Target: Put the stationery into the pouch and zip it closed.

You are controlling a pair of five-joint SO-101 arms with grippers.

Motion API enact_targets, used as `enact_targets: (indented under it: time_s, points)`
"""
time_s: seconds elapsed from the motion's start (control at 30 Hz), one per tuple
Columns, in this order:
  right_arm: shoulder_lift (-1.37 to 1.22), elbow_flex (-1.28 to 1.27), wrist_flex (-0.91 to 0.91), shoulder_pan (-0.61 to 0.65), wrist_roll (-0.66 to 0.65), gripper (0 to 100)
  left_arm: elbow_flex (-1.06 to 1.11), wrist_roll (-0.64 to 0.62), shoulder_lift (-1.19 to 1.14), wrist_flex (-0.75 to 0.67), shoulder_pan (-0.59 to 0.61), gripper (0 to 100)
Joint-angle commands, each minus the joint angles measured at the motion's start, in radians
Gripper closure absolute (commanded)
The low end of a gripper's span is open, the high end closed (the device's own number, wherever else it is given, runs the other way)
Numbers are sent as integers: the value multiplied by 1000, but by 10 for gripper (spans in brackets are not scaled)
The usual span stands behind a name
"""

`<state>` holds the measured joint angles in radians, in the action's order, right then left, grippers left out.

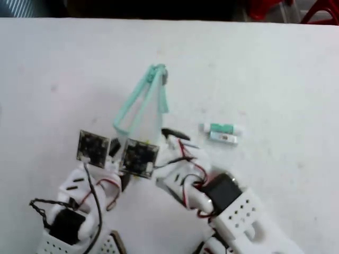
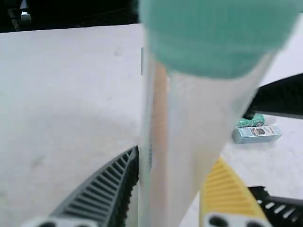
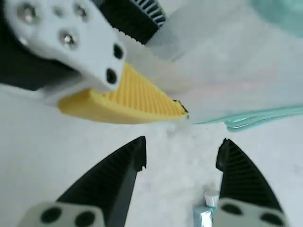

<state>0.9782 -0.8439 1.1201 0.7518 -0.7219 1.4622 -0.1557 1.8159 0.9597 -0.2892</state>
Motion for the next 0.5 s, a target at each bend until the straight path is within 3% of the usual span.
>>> enact_targets:
  time_s: [0.0, 0.2, 0.47]
  points:
    - [7, -9, -61, 15, 15, 765, -52, 14, 5, -31, -1, 789]
    - [8, -11, -70, 18, 15, 842, -52, 15, 5, -31, -1, 789]
    - [8, -26, -110, 67, 17, 847, -52, 15, 5, -31, -1, 789]
